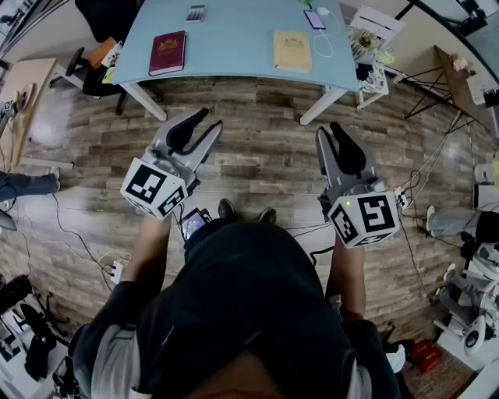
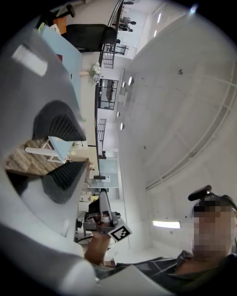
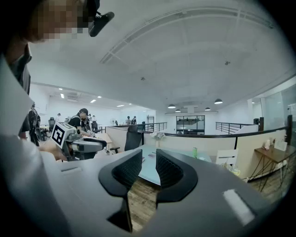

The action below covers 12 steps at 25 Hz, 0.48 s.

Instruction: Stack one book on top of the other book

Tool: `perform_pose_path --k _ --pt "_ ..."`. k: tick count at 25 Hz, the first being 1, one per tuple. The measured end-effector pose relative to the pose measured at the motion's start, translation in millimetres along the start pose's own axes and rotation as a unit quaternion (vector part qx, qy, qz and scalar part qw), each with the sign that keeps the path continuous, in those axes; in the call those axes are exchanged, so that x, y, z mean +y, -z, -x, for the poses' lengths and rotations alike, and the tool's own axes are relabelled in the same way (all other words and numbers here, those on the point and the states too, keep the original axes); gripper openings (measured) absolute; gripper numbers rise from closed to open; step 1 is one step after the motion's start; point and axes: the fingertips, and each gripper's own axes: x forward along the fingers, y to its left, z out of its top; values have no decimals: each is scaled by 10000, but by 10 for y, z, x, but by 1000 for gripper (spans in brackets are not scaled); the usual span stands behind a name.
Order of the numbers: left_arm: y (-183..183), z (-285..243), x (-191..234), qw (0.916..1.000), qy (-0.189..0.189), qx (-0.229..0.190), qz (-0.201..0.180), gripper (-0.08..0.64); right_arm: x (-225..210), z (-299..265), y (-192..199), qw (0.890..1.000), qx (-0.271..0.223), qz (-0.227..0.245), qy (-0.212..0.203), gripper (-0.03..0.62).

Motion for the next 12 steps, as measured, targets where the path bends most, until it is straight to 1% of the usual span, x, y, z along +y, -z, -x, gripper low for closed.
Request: perform_pose_path --k 3,12 --pt "63 4 28 10000 -12 -8 39 192 16 -15 -9 10000 50 10 3 75" --pt "64 113 190 10000 -50 -12 28 192 142 -154 5 10000 71 30 -24 75"
